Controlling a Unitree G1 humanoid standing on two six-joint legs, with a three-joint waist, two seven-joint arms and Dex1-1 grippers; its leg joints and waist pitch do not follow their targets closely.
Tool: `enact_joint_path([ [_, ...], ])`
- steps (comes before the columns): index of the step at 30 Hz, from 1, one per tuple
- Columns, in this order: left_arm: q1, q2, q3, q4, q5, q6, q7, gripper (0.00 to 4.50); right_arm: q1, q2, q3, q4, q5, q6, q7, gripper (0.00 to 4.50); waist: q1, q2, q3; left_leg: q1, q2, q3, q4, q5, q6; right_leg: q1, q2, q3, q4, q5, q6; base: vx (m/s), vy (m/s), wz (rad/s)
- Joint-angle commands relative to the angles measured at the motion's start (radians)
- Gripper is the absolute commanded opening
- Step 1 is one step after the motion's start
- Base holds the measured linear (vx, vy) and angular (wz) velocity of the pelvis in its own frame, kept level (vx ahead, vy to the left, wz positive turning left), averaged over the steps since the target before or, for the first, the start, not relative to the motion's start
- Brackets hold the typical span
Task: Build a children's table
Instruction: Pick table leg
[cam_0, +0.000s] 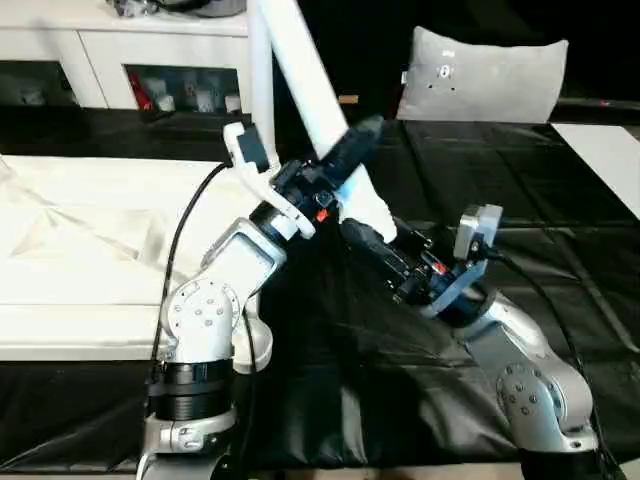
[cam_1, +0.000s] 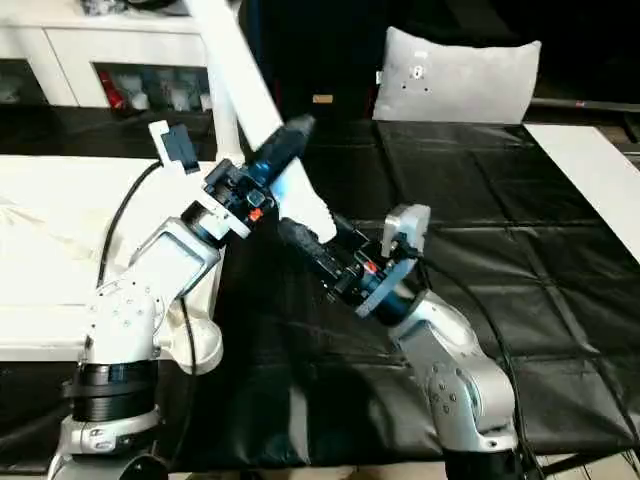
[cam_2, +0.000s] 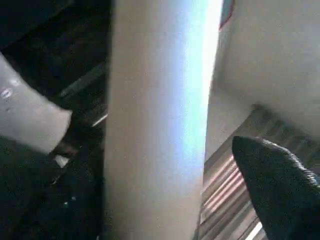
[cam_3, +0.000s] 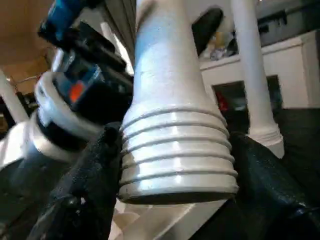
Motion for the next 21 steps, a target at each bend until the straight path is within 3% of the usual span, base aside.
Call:
enact_joint_path([
  [1, -0.019, -0.011, -0.003, -0.006, -0.027, 0.006, -0.021, 3.69, -0.013, -0.013, -0.007, 0.013, 0.008, 0.007, -0.002, 2.76, -0.001, -0.005, -0.056, 0.029, 0.187, -0.089, -0.109, -0.167, -0.046, 0.038, -0.142, 0.075, -0.045, 0.090, -0.293, 0.000, 0.000, 0.00],
  [5, -0.016, -0.015, -0.009, -0.005, -0.031, 0.001, -0.028, 3.41, -0.012, -0.013, -0.012, 0.014, 0.005, 0.010, 0.000, 2.76, -0.001, -0.005, -0.052, 0.030, 0.187, -0.086, -0.112, -0.205, -0.064, 0.036, -0.142, 0.078, -0.050, 0.044, -0.282, 0.000, 0.000, 0.00],
  [7, -0.019, -0.017, -0.014, 0.001, -0.026, -0.007, -0.031, 3.26, -0.010, -0.014, -0.014, 0.013, 0.004, 0.010, 0.002, 2.76, -0.002, -0.005, -0.050, 0.029, 0.188, -0.085, -0.114, -0.234, -0.089, 0.036, -0.143, 0.080, -0.054, 0.001, -0.271, 0.000, 0.000, 0.00],
  [10, -0.031, -0.019, -0.010, 0.022, -0.012, -0.024, -0.030, 3.03, -0.003, -0.016, -0.017, 0.008, 0.006, 0.012, -0.003, 2.76, -0.002, -0.006, -0.051, 0.031, 0.188, -0.082, -0.114, -0.228, -0.098, 0.035, -0.143, 0.082, -0.056, -0.007, -0.261, 0.000, 0.000, 0.00],
  [18, -0.027, -0.019, -0.007, 0.018, -0.021, -0.026, -0.029, 2.29, 0.011, -0.016, -0.019, 0.000, 0.006, 0.012, -0.008, 2.76, -0.001, -0.004, -0.053, 0.030, 0.190, -0.077, -0.112, -0.191, -0.079, 0.036, -0.142, 0.080, -0.053, 0.040, -0.267, 0.000, 0.000, 0.00],
  [21, -0.025, -0.019, -0.010, 0.021, -0.019, -0.028, -0.031, 2.10, 0.018, -0.016, -0.018, -0.002, 0.003, 0.010, -0.008, 2.76, -0.003, -0.004, -0.051, 0.032, 0.192, -0.079, -0.116, -0.219, -0.094, 0.035, -0.139, 0.079, -0.052, 0.012, -0.265, 0.000, 0.000, 0.00],
])
